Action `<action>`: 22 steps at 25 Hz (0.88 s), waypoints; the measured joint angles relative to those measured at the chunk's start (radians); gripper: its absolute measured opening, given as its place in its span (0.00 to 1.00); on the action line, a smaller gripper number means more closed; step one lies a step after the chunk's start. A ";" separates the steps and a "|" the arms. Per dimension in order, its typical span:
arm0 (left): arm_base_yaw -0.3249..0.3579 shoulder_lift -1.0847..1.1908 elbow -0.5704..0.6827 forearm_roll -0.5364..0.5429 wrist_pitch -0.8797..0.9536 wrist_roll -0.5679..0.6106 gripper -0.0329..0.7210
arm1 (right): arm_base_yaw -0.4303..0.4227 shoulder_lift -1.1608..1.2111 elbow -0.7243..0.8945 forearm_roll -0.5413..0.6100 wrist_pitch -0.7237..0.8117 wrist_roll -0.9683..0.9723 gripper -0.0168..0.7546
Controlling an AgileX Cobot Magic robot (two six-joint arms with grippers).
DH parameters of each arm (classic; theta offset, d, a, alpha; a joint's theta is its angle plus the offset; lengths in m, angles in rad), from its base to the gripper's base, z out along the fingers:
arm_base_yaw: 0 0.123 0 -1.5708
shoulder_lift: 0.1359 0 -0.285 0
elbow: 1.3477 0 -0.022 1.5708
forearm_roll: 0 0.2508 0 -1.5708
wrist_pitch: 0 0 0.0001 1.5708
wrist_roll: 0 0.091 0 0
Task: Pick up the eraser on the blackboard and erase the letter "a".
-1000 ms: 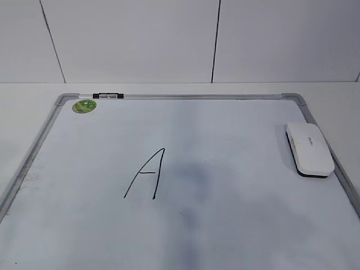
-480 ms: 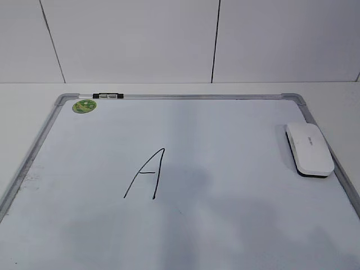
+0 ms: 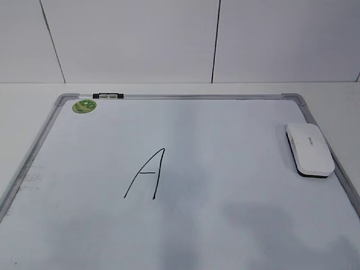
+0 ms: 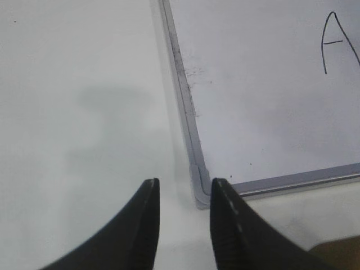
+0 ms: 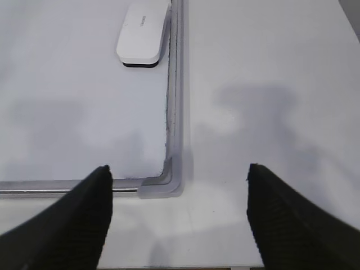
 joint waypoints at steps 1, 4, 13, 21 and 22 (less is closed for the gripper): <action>0.000 0.000 0.001 0.002 -0.013 0.000 0.35 | 0.000 0.000 0.000 -0.008 0.000 0.000 0.79; 0.000 0.000 0.022 0.006 -0.058 0.000 0.35 | 0.000 0.000 0.009 -0.018 -0.004 0.000 0.79; 0.000 0.000 0.032 0.009 -0.088 0.000 0.35 | 0.000 0.000 0.050 -0.016 -0.111 -0.001 0.79; 0.000 0.000 0.032 0.009 -0.088 0.000 0.35 | 0.000 0.000 0.052 -0.016 -0.116 -0.001 0.79; 0.000 0.000 0.032 0.009 -0.088 0.000 0.35 | 0.000 0.000 0.052 -0.016 -0.116 -0.001 0.79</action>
